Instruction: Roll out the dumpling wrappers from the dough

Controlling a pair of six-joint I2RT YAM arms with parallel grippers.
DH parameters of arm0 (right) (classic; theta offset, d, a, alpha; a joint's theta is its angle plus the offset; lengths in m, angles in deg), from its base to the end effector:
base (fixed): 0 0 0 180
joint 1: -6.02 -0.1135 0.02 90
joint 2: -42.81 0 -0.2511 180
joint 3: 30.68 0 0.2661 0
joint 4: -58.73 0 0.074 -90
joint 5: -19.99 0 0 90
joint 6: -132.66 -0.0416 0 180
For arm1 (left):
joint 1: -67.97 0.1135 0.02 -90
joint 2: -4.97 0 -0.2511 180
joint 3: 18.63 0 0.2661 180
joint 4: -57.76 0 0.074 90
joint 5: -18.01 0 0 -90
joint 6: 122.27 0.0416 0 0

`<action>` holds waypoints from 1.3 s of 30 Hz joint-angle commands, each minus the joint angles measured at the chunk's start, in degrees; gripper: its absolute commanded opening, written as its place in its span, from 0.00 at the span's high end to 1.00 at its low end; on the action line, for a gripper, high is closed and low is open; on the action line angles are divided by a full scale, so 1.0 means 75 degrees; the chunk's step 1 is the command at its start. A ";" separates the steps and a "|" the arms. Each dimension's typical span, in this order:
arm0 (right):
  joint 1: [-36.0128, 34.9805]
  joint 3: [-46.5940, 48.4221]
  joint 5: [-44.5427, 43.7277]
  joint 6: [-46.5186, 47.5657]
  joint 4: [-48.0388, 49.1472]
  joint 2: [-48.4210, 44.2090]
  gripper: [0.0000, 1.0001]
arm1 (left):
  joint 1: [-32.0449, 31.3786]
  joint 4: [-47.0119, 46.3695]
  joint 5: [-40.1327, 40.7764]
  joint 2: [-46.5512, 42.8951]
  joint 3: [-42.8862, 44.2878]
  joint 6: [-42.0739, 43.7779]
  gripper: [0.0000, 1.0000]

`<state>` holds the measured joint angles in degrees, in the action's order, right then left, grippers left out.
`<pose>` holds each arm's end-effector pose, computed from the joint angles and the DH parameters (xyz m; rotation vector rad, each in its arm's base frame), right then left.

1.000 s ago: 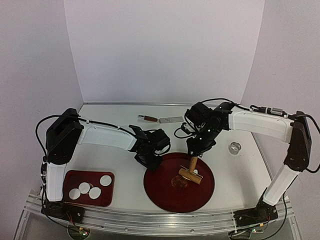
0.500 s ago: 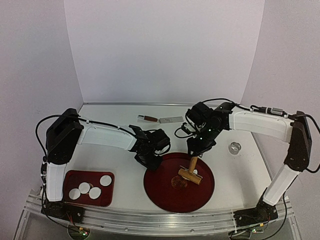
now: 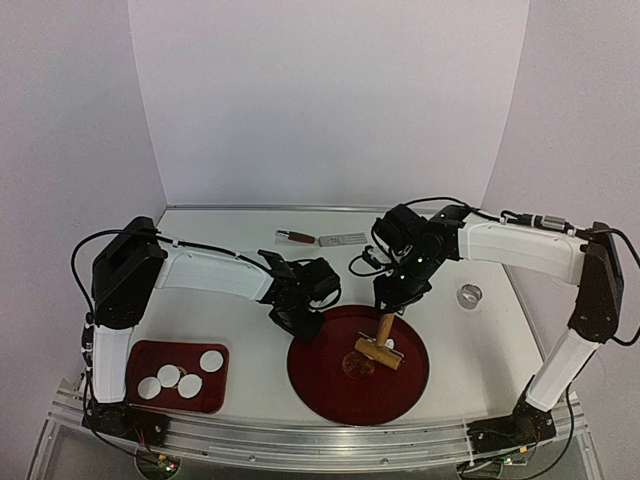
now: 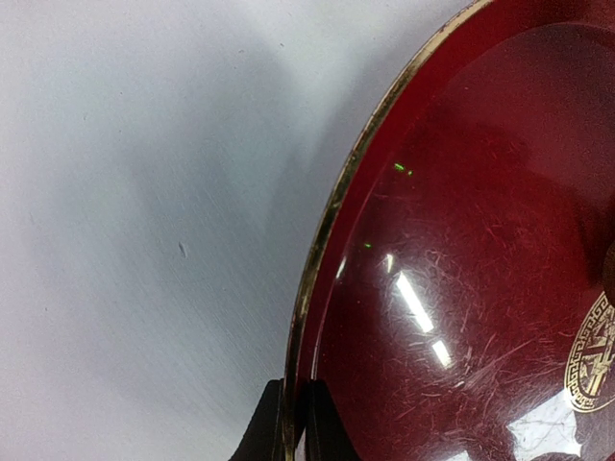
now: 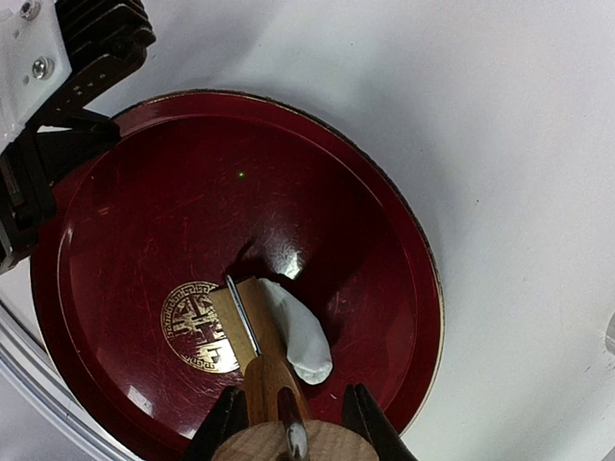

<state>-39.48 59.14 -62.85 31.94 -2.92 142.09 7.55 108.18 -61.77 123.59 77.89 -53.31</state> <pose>0.2488 0.2606 0.2085 -0.8907 2.7436 0.3853 0.2144 -0.3628 0.1242 0.9052 2.6434 -0.0909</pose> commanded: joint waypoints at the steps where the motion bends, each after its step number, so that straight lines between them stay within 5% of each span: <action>1: -0.0139 -0.1204 -0.0393 0.0140 -0.0383 0.1418 1.00 | -0.0075 0.0819 0.0618 0.0093 0.0017 0.0475 1.00; 21: -0.0154 -0.0959 0.0025 0.0279 -0.0377 0.0952 1.00 | -0.0085 0.0971 0.0539 -0.0001 -0.0191 -0.0260 1.00; 31: -0.0152 0.0057 0.2548 0.0769 -0.0544 -0.0806 1.00 | -0.0364 0.2195 0.0476 -0.0179 -0.0441 -0.3712 1.00; 39: -0.0155 0.0592 0.1190 -0.0114 -0.1355 -0.1782 1.00 | -0.0773 0.2940 -0.0018 -0.0153 -0.0519 -0.5853 1.00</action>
<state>-40.57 59.34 -47.34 34.77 -8.16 134.08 2.95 118.43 -61.98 121.71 76.44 -86.47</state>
